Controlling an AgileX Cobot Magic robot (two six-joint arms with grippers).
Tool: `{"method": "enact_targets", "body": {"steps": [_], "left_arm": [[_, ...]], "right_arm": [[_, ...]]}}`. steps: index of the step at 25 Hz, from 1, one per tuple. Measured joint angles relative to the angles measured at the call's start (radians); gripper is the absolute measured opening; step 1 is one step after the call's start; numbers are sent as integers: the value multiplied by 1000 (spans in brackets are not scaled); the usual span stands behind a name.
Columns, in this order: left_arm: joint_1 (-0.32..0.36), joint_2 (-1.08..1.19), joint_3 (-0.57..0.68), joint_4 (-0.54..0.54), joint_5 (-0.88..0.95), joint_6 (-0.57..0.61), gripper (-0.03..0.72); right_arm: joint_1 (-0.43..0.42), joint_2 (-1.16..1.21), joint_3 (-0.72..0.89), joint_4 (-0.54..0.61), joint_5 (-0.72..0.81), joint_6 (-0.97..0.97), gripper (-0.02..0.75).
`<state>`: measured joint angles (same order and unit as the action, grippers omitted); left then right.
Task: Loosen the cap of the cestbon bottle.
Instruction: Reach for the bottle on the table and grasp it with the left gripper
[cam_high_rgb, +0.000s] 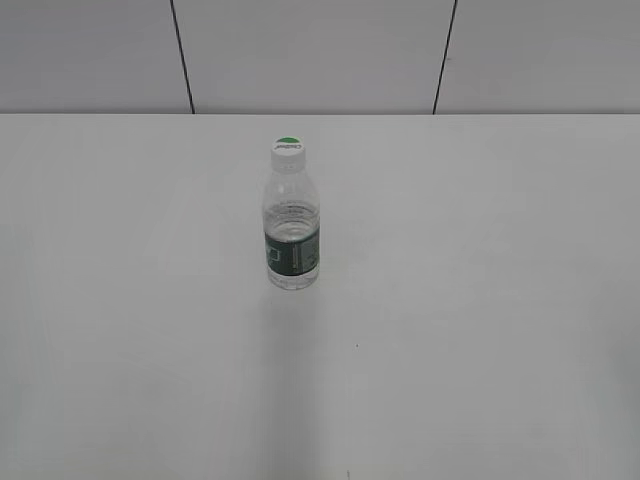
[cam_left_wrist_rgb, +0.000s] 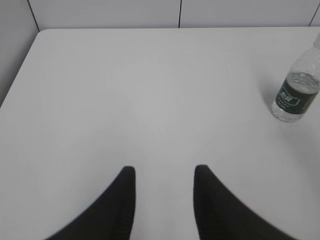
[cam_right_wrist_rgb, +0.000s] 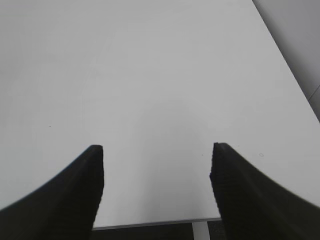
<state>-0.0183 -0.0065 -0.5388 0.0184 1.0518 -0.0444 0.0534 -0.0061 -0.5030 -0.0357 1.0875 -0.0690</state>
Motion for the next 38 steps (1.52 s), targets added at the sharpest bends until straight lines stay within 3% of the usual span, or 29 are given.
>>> {"method": "enact_targets", "body": {"steps": [29,38], "left_arm": [[0,0,-3,-9,-14,0,241],[0,154,-83,47,-477,0,247]], "right_arm": [[0,0,0,0,0,0,518],[0,0,0,0,0,0,518]]}}
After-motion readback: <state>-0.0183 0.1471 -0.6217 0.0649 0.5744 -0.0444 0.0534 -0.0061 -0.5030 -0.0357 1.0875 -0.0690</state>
